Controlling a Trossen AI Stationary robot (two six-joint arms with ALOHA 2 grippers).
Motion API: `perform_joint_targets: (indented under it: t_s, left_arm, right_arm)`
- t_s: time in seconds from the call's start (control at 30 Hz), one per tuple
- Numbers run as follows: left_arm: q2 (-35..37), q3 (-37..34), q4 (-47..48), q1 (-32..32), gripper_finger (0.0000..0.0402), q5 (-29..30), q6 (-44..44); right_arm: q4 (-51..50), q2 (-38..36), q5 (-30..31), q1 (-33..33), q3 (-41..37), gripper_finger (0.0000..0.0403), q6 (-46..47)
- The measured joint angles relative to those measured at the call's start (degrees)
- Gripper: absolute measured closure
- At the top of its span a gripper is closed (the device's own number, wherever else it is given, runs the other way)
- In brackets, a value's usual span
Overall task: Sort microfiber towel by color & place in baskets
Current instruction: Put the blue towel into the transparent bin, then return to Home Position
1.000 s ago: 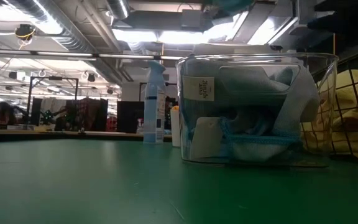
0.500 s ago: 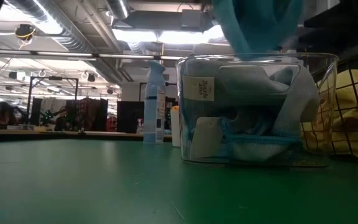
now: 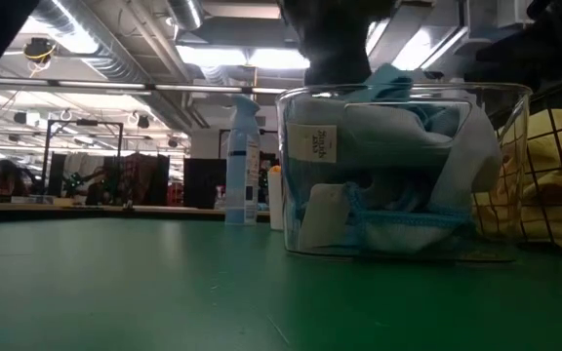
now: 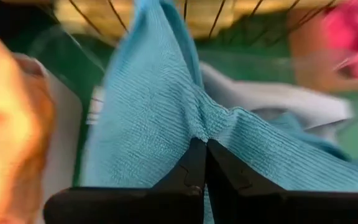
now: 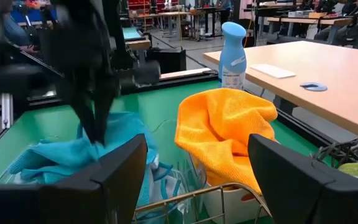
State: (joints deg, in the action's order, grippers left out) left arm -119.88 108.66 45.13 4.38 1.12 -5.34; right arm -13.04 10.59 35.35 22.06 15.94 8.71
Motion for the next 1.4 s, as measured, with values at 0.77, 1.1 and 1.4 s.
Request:
perform_joint_targets:
  t_s: [0.77, 1.1, 1.4]
  left_arm:
    - [-9.61, 0.00, -0.14, -0.26, 0.0367, 3.97, -0.37]
    - [-9.50, 1.24, 1.72, -0.26, 0.0326, 4.27, -0.31]
    - [-9.20, 11.67, 9.36, -0.26, 0.0325, 4.20, -0.24]
  right_arm:
    - [5.20, 0.00, -8.97, -7.64, 0.02, 0.0126, -9.05]
    - [2.25, 0.02, -25.58, -23.43, 0.02, 0.0126, -8.33]
    - [-3.16, 0.02, -28.98, -25.09, 0.02, 0.0126, -3.82]
